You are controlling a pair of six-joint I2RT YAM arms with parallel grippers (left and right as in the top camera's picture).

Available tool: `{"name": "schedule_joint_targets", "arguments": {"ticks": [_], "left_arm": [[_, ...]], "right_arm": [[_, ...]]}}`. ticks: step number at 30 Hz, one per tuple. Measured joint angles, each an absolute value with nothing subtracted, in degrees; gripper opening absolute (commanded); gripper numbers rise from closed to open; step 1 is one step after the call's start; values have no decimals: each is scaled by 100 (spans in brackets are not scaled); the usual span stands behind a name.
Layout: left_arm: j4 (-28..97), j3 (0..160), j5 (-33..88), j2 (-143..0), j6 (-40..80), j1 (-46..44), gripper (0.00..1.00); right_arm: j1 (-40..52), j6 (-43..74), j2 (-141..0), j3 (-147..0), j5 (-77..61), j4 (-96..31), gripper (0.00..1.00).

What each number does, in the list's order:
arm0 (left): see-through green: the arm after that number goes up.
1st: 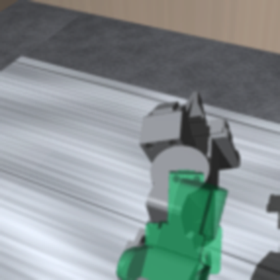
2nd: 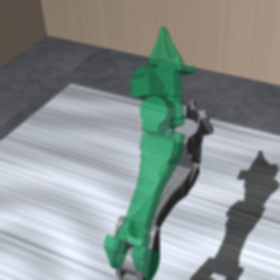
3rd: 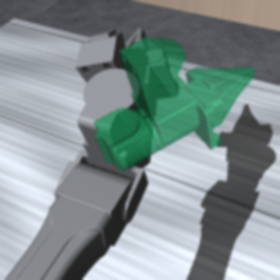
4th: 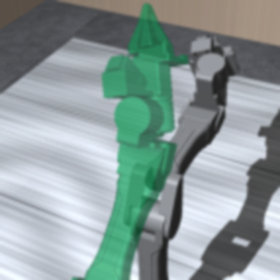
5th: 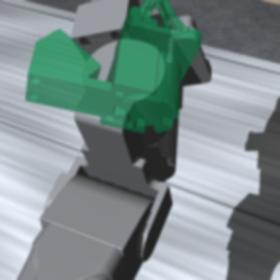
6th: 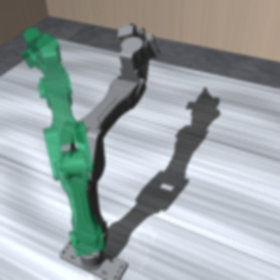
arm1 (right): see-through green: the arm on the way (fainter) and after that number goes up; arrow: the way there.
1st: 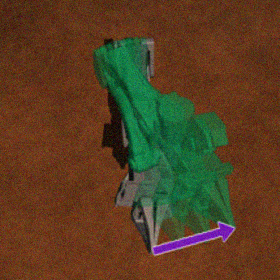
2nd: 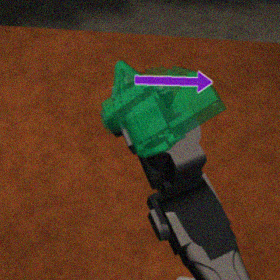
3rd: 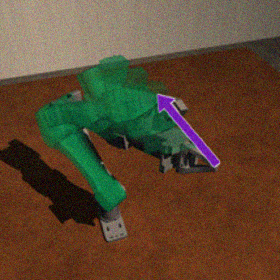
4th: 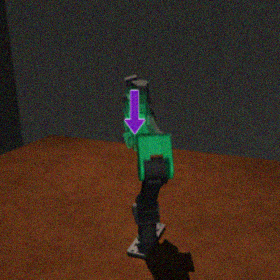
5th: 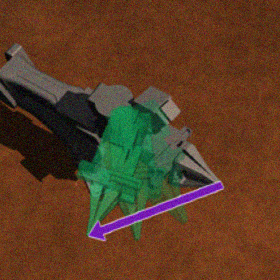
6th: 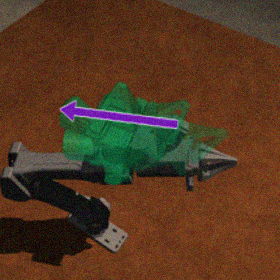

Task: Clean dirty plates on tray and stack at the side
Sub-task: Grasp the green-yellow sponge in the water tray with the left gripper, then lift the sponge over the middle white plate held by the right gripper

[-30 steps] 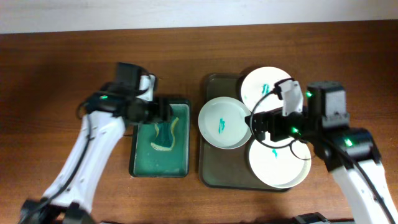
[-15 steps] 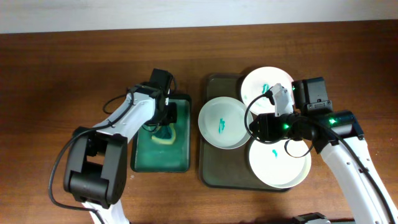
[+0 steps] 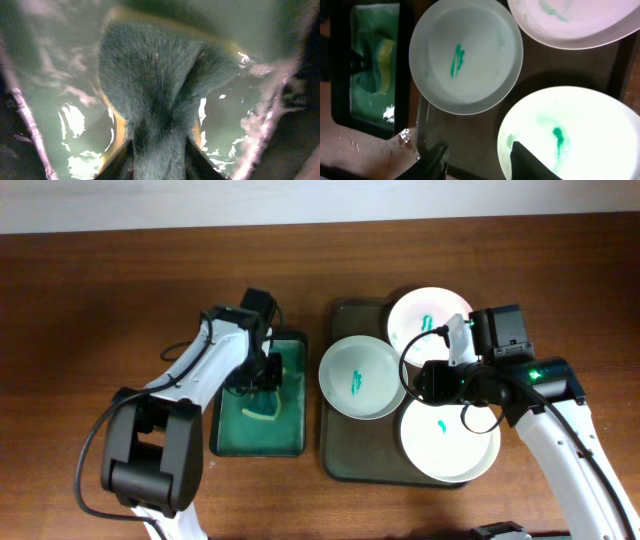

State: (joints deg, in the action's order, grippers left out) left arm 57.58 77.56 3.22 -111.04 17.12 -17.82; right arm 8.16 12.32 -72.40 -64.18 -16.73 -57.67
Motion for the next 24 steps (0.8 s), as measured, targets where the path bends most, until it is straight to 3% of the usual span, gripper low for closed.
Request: {"name": "schedule_joint_targets", "arguments": {"ticks": [2,7,14,18,24], "left_arm": [[5306,7330,320,-11061,1712,-1857,0],[4711,6925,298,-10884,1734,-1918,0],[5634,7898,296,-10753,1732,-1868,0],[5658,8119,296,-10433,1726,-1868,0],[5835,8187,274,-10414,1686,-1868,0]], "right_arm": [[816,1378,-7336,-6418,-1603,-5763,41],[814,1605,-7826,-6418,-1542,-5767,41],[281,1249,-8385,-6420,-1959,-5559,35],[266,893,-9035,-6425,-2377,-5214,26],[266,829,-10040,-6429,-2545,-4405,26]]}}
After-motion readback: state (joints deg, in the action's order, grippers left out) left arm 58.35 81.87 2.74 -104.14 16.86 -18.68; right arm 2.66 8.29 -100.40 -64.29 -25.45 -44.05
